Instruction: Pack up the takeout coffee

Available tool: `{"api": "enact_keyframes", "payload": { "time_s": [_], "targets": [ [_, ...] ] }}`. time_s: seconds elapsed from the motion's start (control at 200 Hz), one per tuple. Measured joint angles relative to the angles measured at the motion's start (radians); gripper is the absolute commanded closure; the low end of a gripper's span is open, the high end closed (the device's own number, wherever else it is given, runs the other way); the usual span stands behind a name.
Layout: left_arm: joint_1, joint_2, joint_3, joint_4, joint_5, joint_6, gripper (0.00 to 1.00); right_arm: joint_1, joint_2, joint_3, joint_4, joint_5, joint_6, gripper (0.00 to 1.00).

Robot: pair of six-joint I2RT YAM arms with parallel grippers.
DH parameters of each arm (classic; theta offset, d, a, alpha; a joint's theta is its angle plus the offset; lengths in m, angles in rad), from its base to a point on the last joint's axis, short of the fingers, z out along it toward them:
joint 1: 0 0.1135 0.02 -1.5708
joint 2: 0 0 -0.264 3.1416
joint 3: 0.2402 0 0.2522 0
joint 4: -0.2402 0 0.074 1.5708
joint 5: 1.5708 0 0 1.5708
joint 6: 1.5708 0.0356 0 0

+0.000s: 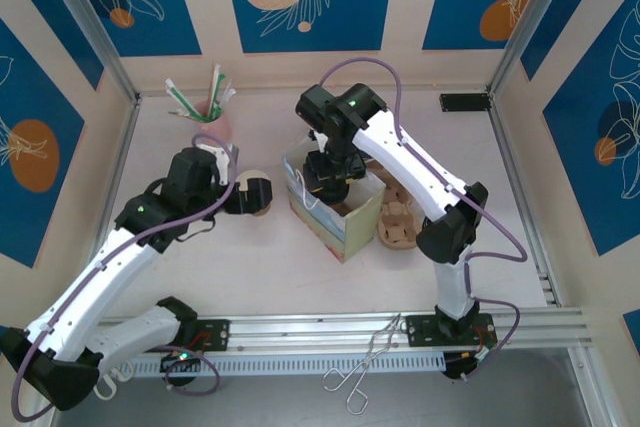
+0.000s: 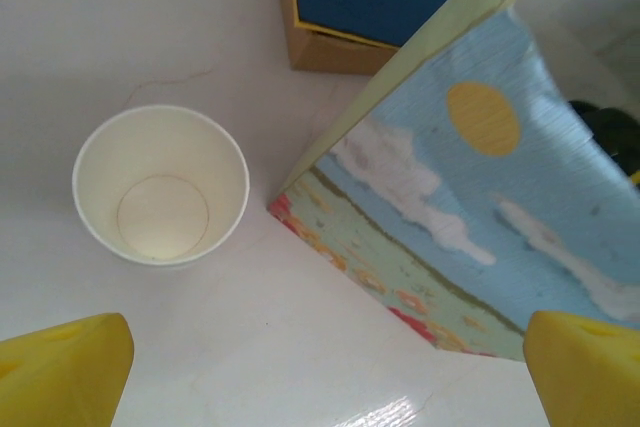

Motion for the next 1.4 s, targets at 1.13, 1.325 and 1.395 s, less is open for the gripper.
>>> {"api": "enact_keyframes", "payload": {
  "time_s": [1.13,1.325,1.395],
  "targets": [
    [0.006,0.035,0.073,-0.047,0.047,-0.101,0.0,0.008,-0.085,-0.267,0.002,0.005,-0.01,0.35],
    [0.006,0.112,0.073,-0.044,0.098,-0.121,0.0,0.034,-0.085,-0.267,0.007,0.028,-0.042,0.35],
    [0.006,0.142,0.072,-0.044,0.114,-0.122,0.0,0.038,-0.086,-0.267,0.008,0.035,-0.048,0.35]
  ]
}}
